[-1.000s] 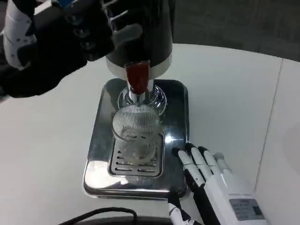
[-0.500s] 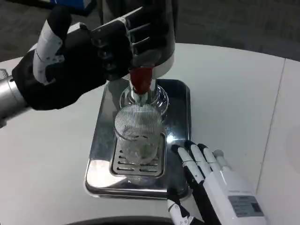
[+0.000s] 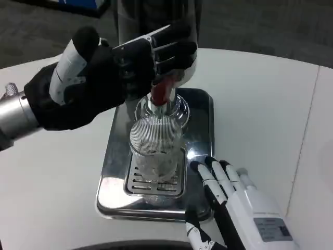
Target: Grasp the cup under the faucet to collect the drink, then remove the cup.
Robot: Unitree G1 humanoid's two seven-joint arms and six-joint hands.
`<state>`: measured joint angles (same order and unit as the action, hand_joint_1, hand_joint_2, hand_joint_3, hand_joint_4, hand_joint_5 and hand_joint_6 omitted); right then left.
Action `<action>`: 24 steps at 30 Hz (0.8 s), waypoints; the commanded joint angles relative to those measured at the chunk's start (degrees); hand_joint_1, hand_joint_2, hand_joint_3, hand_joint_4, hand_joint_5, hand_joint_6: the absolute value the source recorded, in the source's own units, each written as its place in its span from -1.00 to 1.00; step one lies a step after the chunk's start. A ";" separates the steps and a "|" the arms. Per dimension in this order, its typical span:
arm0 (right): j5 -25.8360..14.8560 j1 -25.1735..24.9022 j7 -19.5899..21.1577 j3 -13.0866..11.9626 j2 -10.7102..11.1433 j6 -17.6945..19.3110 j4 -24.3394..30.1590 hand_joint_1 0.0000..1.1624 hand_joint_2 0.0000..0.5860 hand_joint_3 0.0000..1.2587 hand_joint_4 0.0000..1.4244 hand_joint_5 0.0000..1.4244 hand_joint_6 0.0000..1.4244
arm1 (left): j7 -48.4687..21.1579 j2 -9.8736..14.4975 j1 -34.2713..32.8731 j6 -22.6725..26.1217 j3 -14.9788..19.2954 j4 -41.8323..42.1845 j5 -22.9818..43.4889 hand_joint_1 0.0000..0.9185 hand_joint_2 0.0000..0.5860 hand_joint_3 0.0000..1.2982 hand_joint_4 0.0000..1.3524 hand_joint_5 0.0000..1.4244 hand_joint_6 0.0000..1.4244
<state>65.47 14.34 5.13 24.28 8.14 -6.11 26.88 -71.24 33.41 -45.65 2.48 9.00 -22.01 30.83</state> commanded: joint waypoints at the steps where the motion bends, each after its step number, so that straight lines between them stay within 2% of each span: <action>1: -0.19 0.63 -0.37 0.08 0.02 -0.31 0.02 -0.56 0.90 -0.88 -1.00 -0.99 -0.97 | -0.57 0.14 2.48 -1.19 -2.24 1.14 -2.97 -1.00 -0.78 -1.00 -1.00 -0.99 -1.00; 6: -0.07 0.92 -0.29 0.09 0.05 -0.28 0.36 -0.56 0.90 -0.88 -1.00 -0.99 -0.96 | 0.03 1.13 2.36 -2.90 -2.16 1.64 -3.82 -1.00 -0.78 -1.00 -1.00 -0.99 -1.00; 12: 0.00 1.05 -0.25 0.17 0.02 -0.17 0.50 -0.55 0.90 -0.88 -1.00 -0.99 -0.96 | 0.39 2.52 3.53 -7.16 -2.60 5.60 -6.22 -1.00 -0.78 -1.00 -1.00 -0.98 -1.00; 18: 0.00 0.96 -0.22 0.21 -0.02 -0.16 0.37 -0.55 0.90 -0.88 -1.00 -0.99 -0.96 | 3.57 4.78 5.88 -15.85 -2.31 10.38 -11.62 -1.00 -0.78 -0.99 -1.00 -0.97 -1.00; 24: 0.02 0.90 -0.18 0.37 -0.08 -0.15 0.18 -0.55 0.90 -0.88 -1.00 -0.99 -0.96 | 5.29 5.27 8.34 -20.03 -2.08 13.53 -12.50 -1.00 -0.78 -0.98 -1.00 -0.96 -1.00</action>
<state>65.47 14.89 5.13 24.31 8.16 -6.11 26.99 -65.86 37.85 -39.52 -14.78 7.68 -10.27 19.75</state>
